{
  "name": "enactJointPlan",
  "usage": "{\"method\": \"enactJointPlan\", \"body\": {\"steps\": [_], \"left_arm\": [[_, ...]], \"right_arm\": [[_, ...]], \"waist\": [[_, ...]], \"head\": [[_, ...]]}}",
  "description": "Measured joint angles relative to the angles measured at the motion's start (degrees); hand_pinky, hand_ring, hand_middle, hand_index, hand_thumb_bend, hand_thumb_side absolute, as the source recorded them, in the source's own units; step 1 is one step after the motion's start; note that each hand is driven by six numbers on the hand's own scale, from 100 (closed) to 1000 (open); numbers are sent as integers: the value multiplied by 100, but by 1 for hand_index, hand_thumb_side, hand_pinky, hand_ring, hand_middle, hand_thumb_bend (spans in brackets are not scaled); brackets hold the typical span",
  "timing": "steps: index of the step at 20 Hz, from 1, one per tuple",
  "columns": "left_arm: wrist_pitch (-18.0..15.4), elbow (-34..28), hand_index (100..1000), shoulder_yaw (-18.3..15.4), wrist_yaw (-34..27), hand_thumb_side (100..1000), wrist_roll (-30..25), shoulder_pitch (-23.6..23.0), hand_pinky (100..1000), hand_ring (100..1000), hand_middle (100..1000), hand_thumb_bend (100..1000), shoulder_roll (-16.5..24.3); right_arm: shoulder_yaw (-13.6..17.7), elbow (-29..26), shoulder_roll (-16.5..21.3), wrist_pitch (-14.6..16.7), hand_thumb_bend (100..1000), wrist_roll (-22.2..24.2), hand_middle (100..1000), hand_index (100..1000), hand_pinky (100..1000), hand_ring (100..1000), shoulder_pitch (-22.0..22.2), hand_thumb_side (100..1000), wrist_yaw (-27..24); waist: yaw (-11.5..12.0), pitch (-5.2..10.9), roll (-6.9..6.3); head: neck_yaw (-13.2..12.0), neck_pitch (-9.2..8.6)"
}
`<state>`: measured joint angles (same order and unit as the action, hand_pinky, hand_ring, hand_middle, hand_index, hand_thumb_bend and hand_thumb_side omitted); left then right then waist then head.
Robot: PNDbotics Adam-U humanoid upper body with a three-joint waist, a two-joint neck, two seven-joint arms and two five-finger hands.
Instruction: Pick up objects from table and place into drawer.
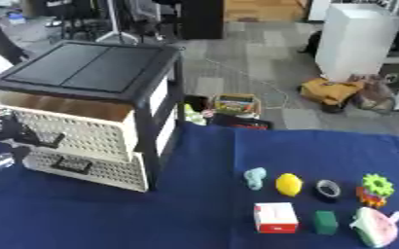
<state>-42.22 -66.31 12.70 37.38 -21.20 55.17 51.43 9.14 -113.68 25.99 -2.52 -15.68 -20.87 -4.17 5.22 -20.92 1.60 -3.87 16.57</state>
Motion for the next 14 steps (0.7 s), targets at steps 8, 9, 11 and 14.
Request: {"method": "enactJointPlan", "body": {"steps": [8,9,11,14], "left_arm": [[-38,-158,679,89,15,1000,38,-82,100,100,100,100,55],[-41,-166,681,96,15,1000,41,-91,100,100,100,100,55],[-49,-196,684,124,14,1000,49,-116,100,100,100,100,55],[-61,-230,724,165,-7,1000,61,-131,100,100,100,100,55]], "right_arm": [[1,0,-6,2,100,-2,455,847,722,711,8,1000,-7],[1,0,-9,2,100,-2,455,847,723,711,12,1000,-9],[1,0,-19,2,100,-2,456,847,723,711,20,1000,-17],[1,0,-42,2,100,-3,456,847,723,711,21,1000,-30]], "waist": [[26,54,25],[31,68,27],[51,93,32],[81,133,37]], "head": [[29,57],[35,68],[48,97],[69,107]]}}
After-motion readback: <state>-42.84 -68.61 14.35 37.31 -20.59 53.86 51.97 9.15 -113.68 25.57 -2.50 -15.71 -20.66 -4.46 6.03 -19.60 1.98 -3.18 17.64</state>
